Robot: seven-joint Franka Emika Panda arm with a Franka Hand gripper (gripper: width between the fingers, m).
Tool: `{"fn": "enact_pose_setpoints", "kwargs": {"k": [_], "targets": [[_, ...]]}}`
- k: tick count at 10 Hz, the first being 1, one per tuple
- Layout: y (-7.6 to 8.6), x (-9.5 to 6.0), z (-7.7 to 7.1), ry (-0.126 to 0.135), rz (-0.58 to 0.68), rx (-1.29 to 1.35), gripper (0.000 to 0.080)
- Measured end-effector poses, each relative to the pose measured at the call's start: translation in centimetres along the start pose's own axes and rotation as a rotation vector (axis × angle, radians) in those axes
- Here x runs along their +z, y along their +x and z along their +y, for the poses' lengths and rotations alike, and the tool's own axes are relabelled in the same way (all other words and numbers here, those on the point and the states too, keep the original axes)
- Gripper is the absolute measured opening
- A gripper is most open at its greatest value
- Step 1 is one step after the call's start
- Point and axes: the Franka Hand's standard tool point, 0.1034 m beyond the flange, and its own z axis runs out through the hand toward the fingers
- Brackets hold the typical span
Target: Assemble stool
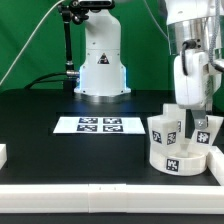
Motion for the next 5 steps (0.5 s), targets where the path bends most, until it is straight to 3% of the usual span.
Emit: {"fn": "enact_pose_setpoints", "kwargs": {"k": [1,2,3,5], "targets": [[0.00,0.02,0.02,0.000,0.000,-0.001,0.0534],[0.00,0.04,0.03,-0.001,0.000,-0.005,0.0534],[0.01,0.06,0.04,-0.001,0.001,-0.006,0.0625],[0.01,0.08,0.06,-0.001,0.001,-0.008,0.0645]]}}
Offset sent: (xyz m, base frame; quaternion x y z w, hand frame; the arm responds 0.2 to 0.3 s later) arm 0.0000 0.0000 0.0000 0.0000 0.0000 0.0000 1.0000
